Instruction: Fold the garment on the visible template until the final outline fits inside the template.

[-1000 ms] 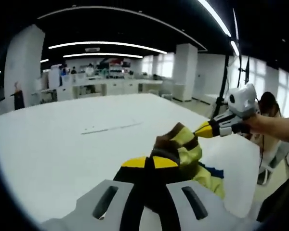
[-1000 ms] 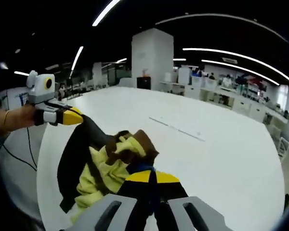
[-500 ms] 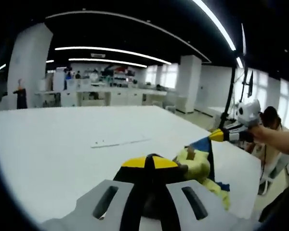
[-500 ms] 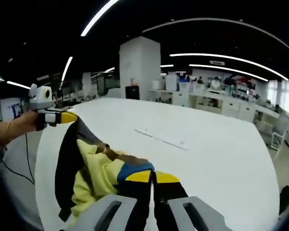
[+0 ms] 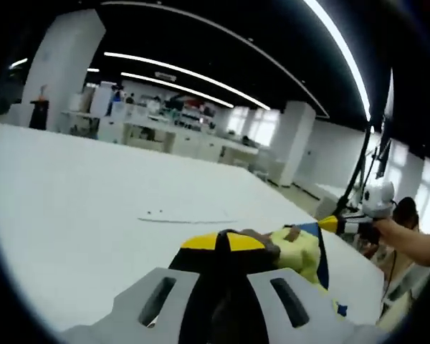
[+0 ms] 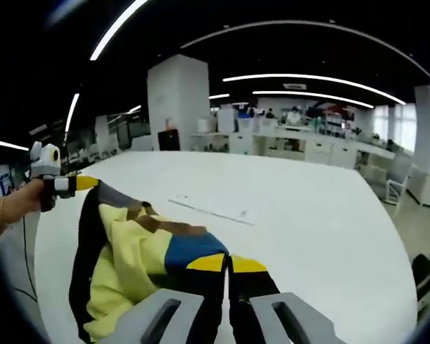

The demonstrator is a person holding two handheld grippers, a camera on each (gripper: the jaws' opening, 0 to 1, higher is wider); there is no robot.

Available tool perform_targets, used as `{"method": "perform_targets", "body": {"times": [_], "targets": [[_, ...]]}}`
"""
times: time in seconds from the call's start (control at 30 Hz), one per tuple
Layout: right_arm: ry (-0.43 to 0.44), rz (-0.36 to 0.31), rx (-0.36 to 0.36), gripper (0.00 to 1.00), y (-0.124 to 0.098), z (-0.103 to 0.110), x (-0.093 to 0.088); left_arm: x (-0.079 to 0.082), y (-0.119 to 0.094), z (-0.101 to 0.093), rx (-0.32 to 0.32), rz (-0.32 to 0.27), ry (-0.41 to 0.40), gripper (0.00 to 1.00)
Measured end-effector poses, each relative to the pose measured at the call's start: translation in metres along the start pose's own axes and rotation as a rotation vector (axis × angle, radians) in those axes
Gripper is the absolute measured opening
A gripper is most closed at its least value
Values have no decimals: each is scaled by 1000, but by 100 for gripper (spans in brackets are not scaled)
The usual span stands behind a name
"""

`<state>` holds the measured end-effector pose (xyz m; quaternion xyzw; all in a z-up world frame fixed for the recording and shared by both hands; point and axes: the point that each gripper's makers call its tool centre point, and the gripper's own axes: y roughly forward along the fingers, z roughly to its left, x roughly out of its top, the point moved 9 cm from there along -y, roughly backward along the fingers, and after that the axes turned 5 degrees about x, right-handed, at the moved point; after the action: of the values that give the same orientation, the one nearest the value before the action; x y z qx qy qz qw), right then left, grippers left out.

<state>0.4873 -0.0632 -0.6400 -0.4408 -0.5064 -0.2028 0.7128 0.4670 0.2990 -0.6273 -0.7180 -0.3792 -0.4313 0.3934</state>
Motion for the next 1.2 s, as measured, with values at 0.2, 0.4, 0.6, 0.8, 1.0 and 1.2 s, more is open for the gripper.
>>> {"method": "perform_targets", "body": {"times": [0.2, 0.4, 0.6, 0.8, 1.0, 1.2], "targets": [[64, 16, -41, 0, 25, -14, -5, -17, 20, 24, 54, 58, -37, 0], [110, 80, -50, 0, 51, -22, -21, -34, 40, 38, 92, 106, -55, 0], [145, 129, -58, 0, 65, -28, -36, -53, 55, 44, 115, 163, -54, 0], [164, 184, -63, 0, 75, -32, -49, -67, 62, 49, 144, 226, -51, 0], [174, 207, -59, 0, 83, -36, -53, -73, 66, 52, 166, 259, -18, 0], [175, 228, -65, 0, 83, -38, -56, -69, 66, 51, 193, 262, 112, 3]]}}
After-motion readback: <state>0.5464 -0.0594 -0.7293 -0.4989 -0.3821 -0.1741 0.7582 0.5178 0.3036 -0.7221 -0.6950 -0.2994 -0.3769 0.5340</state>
